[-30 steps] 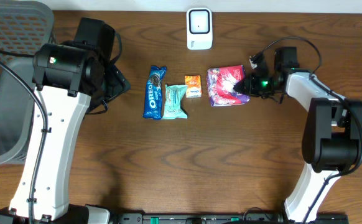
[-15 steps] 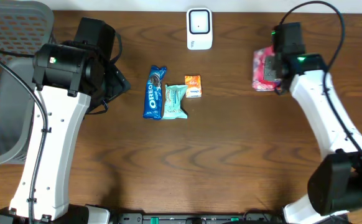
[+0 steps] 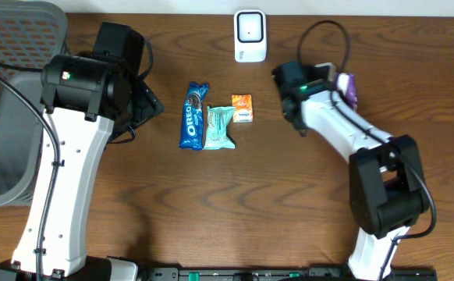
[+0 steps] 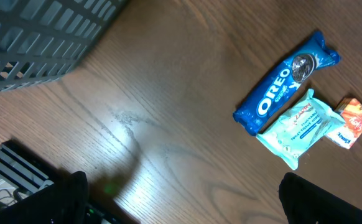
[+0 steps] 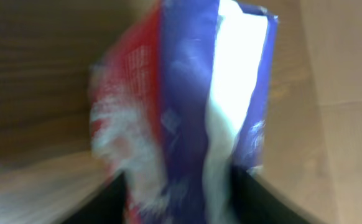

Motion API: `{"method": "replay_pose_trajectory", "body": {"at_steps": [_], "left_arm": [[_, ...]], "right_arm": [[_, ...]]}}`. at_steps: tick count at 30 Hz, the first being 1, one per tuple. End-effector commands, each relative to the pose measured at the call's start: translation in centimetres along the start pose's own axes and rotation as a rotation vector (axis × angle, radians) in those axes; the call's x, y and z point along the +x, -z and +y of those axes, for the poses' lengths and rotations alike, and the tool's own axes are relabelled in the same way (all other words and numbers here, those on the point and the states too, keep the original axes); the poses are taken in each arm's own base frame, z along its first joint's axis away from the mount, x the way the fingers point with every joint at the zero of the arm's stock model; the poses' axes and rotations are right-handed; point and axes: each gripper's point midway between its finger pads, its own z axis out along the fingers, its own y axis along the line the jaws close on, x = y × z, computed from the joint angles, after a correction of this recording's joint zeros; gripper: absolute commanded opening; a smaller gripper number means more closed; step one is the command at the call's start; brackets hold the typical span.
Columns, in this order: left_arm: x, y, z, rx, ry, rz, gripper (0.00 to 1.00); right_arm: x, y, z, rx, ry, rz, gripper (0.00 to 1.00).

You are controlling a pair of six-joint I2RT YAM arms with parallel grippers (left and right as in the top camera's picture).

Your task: Scan the item barcode

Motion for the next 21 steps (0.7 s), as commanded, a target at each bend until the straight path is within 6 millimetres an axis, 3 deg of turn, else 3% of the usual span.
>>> {"method": "replay_pose_trajectory", "body": {"at_steps": [1, 3, 7, 11, 16, 21], "left_arm": [[-0.2, -0.1, 0.4, -0.02, 0.005, -0.01, 0.98], [-0.2, -0.1, 0.4, -0.02, 0.005, -0.01, 0.98], [-0.2, -0.1, 0.4, -0.02, 0.005, -0.01, 0.98], [-0.2, -0.1, 0.4, -0.019, 0.005, -0.011, 0.98], [-0.2, -0.1, 0.4, -0.02, 0.005, -0.01, 0.98], [-0.2, -0.1, 0.4, -0.02, 0.005, -0.01, 0.98]], "right_arm": [[-1.1, 3.4, 3.3, -0.129, 0.006, -0.058, 0.83], [-1.8, 5.0, 4.8, -0.196, 0.013, -0.077, 0.94], [-3.4, 7.4, 6.4, -0.328, -0.003, -0.08, 0.99], [-5.4, 9.2, 6.2, -0.465, -0.013, -0.045, 0.99], [-7.8, 8.9, 0.6, -0.421, -0.034, -0.009, 0.99], [-7.8, 5.5, -5.7, -0.3, -0.059, 0.063, 0.96]]}}
